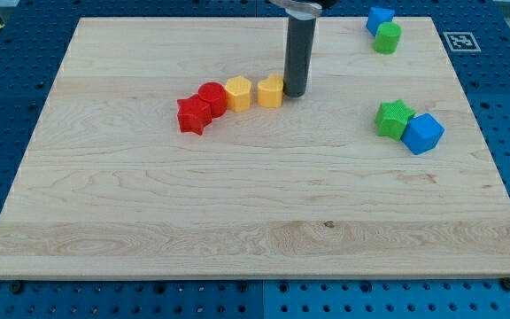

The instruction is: Separate green star from the blue cube

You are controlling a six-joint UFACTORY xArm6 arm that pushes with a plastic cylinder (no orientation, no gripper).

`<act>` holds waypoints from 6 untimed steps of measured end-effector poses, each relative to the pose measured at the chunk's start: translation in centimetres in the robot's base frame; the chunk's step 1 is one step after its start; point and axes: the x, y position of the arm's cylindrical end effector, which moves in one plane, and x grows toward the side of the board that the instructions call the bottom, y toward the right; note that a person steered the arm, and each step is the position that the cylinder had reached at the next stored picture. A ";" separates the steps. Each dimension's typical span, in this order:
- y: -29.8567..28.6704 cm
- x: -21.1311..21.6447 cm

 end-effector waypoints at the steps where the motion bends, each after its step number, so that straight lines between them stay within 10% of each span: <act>1: -0.3 0.0; 6: 19.1 2.2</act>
